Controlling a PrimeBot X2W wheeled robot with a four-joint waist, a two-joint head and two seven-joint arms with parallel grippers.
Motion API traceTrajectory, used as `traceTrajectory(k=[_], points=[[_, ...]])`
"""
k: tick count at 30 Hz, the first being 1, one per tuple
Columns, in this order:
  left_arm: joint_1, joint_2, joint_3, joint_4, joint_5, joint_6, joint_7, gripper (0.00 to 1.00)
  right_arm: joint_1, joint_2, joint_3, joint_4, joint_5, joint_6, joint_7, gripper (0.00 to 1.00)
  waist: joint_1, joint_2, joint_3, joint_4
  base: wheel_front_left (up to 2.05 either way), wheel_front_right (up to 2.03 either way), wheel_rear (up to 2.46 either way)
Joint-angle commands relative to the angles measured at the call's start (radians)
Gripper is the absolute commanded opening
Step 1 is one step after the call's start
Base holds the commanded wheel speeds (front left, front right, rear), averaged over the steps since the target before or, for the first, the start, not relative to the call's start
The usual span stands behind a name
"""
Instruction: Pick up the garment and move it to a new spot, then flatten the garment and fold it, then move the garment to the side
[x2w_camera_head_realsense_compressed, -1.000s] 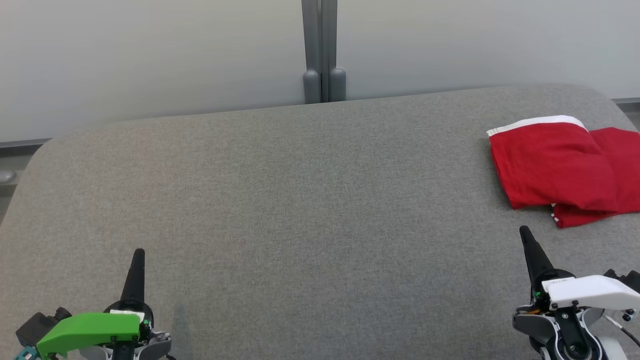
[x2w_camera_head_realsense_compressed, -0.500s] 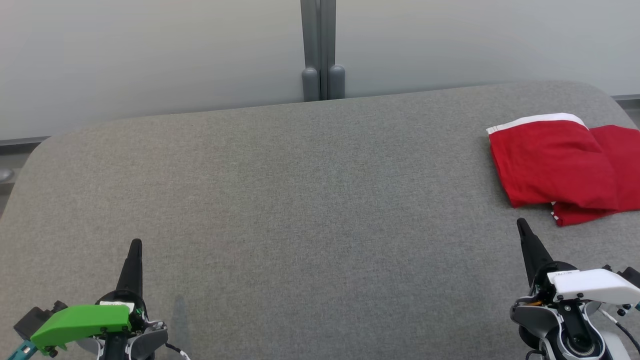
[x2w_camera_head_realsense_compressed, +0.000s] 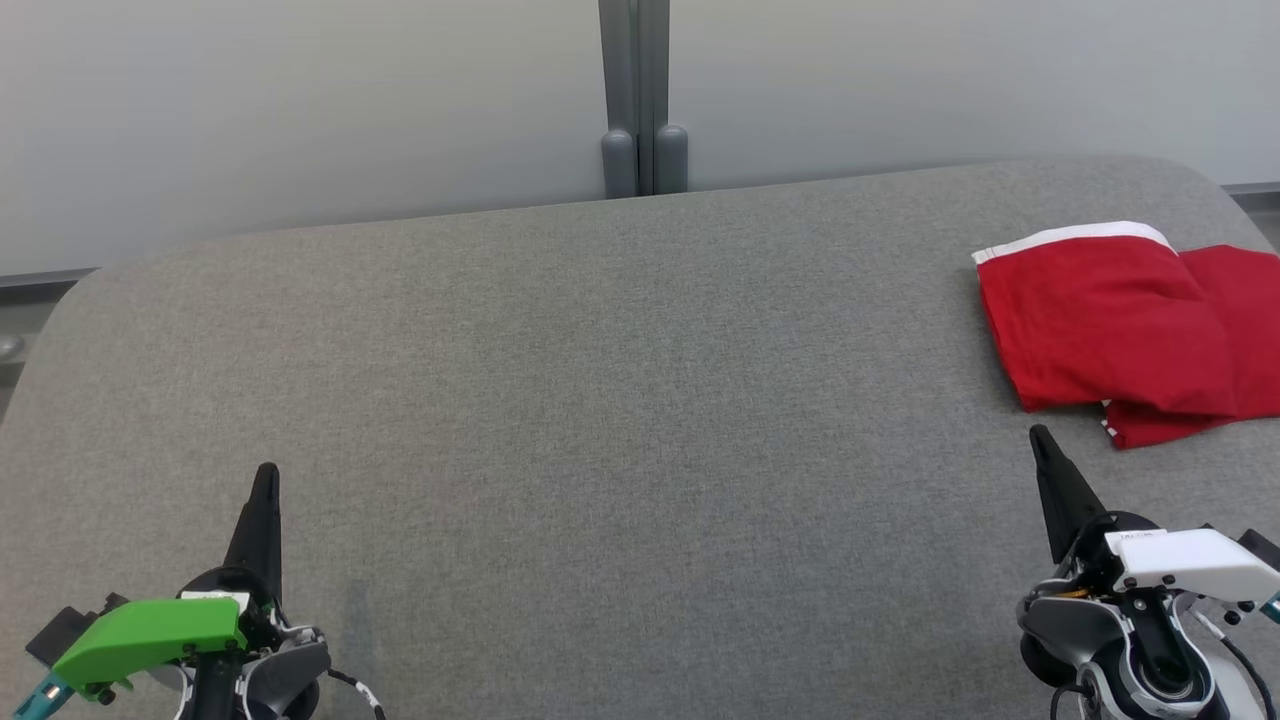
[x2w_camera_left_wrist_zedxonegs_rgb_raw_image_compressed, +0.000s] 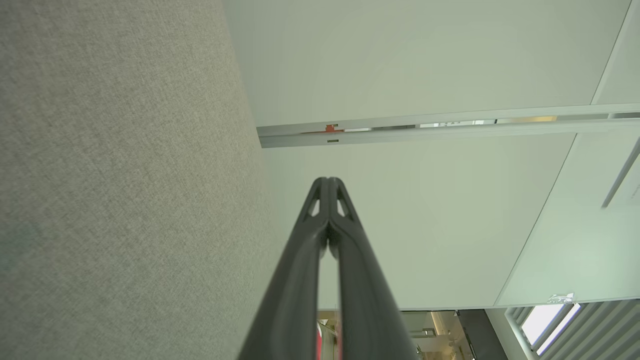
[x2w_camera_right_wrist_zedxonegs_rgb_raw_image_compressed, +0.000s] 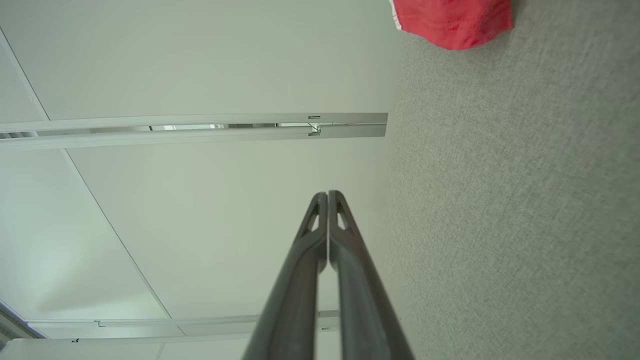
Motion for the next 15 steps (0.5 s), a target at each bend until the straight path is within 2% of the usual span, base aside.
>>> traceTrajectory(k=[1, 15], points=[[-0.021, 0.002, 0.004, 0.003, -0.018, -0.006, 0.006, 0.0, -0.015, -0.004, -0.002, 0.003, 0.021, 0.0, 0.007, 0.0, 0.0, 0.0, 0.001, 0.0, 0.0, 0.0, 0.0], [-0.019, -0.001, 0.009, 0.004, -0.019, -0.006, 0.01, 0.0, -0.014, -0.004, -0.002, 0.004, 0.027, 0.0, 0.009, 0.0, 0.0, 0.0, 0.001, -0.001, 0.0, 0.0, 0.0]])
